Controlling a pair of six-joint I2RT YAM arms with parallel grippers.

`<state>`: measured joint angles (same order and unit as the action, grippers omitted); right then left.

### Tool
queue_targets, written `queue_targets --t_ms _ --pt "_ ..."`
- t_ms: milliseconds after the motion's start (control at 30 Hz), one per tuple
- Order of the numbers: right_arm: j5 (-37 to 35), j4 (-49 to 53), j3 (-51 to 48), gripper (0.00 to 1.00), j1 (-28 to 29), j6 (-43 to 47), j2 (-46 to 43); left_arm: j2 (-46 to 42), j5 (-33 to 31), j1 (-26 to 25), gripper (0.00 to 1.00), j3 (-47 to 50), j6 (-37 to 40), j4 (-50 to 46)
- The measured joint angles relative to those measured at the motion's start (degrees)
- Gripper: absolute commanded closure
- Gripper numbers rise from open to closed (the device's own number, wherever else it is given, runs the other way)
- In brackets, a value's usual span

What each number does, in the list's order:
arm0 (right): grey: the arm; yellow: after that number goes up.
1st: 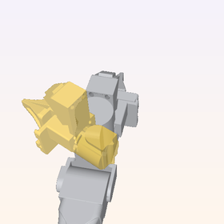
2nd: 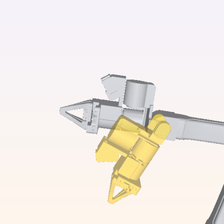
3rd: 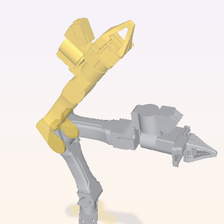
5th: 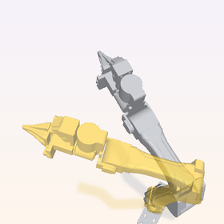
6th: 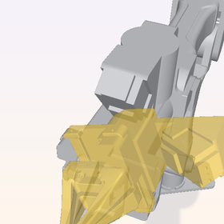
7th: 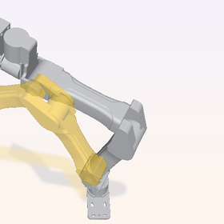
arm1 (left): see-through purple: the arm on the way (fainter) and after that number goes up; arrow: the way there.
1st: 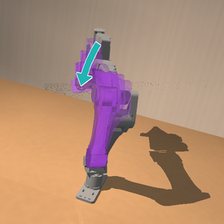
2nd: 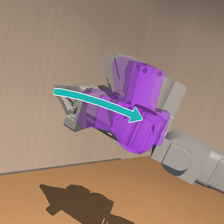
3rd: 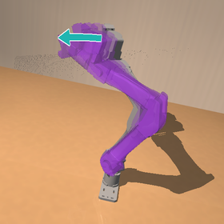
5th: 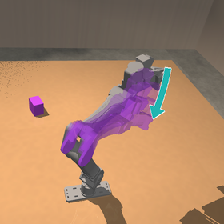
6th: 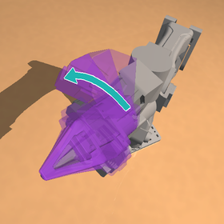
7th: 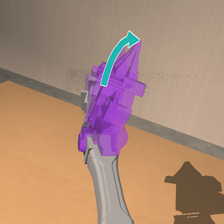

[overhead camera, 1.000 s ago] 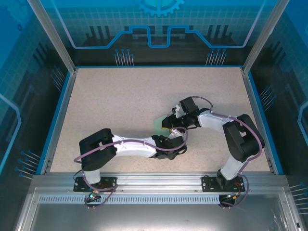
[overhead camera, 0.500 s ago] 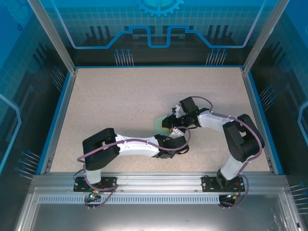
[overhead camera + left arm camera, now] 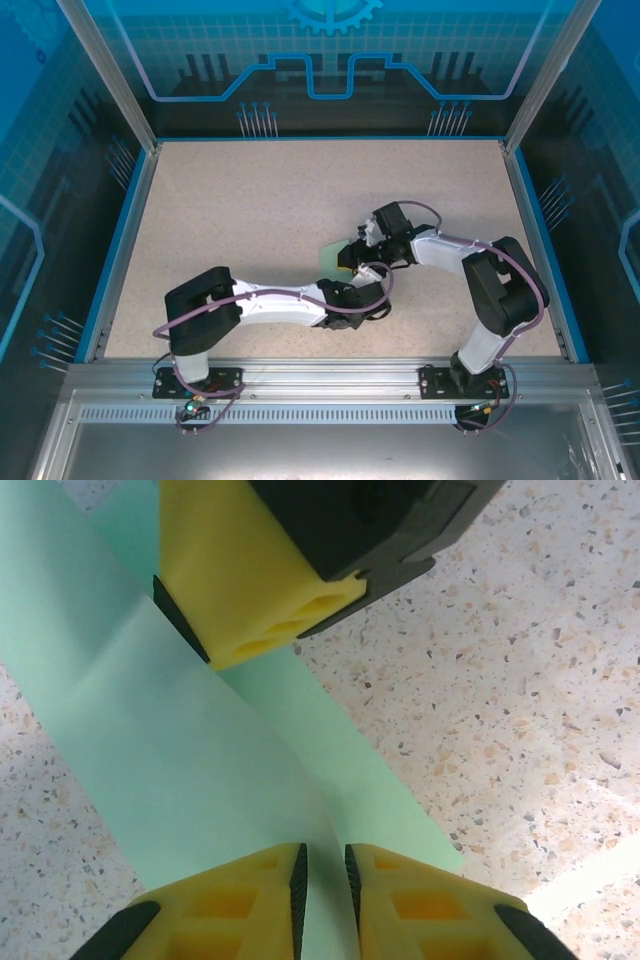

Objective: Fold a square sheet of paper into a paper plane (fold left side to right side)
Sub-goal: Fold the triangle a second time at the center of the table.

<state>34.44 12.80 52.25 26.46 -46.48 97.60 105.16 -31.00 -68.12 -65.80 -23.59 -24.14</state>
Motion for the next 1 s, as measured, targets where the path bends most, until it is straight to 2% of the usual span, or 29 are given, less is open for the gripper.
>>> queue_targets --t_ms 400,533,567,733,900,1000 --pt "-1.0 0.5 0.7 0.48 0.0 1.1 0.0 -4.3 1.6 0.0 0.95 3.4 0.0 1.3" --pt "-1.1 0.4 0.7 0.46 -0.2 2.6 -1.2 -6.0 3.8 0.8 0.96 4.8 -0.1 3.0" --pt "-1.3 0.4 0.7 0.45 -0.3 3.0 -2.0 -6.6 4.6 1.2 0.97 5.3 -0.1 3.5" --pt "-1.4 -2.3 -0.2 0.31 -1.9 4.0 -8.9 -10.7 10.2 3.9 0.98 9.7 -0.4 7.7" --pt "-2.7 -3.8 -4.2 0.31 -4.8 5.5 -17.7 -15.3 17.4 8.0 0.97 14.4 -0.9 12.6" --pt "-4.3 -2.9 -7.2 0.39 -5.9 7.0 -21.7 -17.6 22.4 11.3 0.96 17.3 -2.0 15.9"
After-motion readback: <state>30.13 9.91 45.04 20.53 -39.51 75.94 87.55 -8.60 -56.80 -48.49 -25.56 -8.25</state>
